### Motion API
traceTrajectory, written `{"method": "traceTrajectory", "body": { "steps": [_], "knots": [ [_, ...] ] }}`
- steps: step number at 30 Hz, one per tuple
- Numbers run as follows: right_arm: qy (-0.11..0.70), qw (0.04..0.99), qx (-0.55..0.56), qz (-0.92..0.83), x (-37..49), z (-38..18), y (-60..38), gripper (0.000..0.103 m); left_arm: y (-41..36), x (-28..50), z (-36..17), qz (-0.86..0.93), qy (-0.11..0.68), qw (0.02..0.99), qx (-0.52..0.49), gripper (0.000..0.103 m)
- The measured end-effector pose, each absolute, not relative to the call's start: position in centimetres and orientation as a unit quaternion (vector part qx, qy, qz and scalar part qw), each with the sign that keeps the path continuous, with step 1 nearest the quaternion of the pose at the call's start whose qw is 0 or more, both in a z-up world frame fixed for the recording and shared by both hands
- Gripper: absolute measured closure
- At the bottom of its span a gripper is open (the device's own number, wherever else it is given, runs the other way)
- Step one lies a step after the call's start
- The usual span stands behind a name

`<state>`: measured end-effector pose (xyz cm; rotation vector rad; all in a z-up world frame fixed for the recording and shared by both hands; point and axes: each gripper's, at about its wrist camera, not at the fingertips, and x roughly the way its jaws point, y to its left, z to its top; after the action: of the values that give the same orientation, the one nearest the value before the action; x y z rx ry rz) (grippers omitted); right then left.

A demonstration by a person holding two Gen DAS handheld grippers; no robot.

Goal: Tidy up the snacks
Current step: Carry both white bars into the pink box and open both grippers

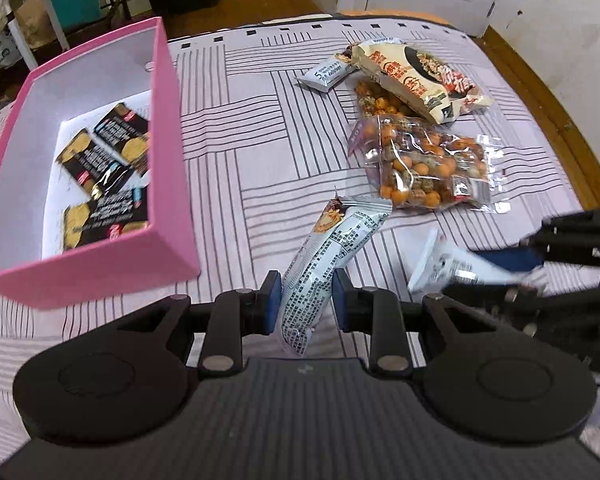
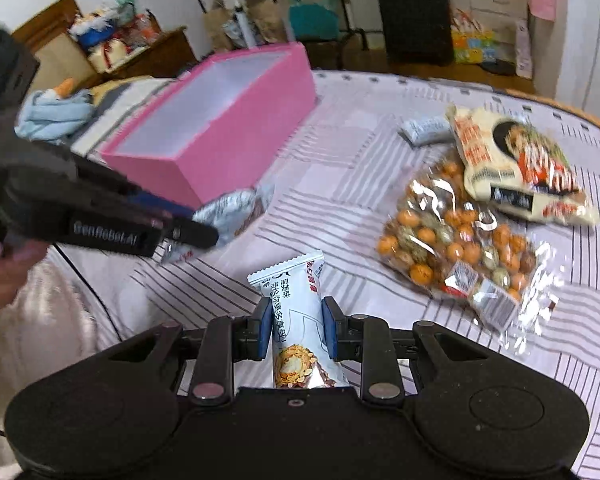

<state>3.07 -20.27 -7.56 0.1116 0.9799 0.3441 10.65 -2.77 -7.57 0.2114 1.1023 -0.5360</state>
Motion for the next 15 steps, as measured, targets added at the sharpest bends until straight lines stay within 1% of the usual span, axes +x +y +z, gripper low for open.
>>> {"method": "traceTrajectory", "body": {
  "steps": [6,15],
  "knots": [
    [0.436,0.877,0.052,0.195,2.6,-4.0,-18.8,0.072,0.4,9.1,-5.3,-0.237,0.506,0.825,0.084,0.077],
    [0.401,0.886,0.024,0.232,3.9,-0.9,-15.5,0.072,4.4,8.8,-2.4,-0.211,0.484,0.847,0.059,0.077]
  ]
}}
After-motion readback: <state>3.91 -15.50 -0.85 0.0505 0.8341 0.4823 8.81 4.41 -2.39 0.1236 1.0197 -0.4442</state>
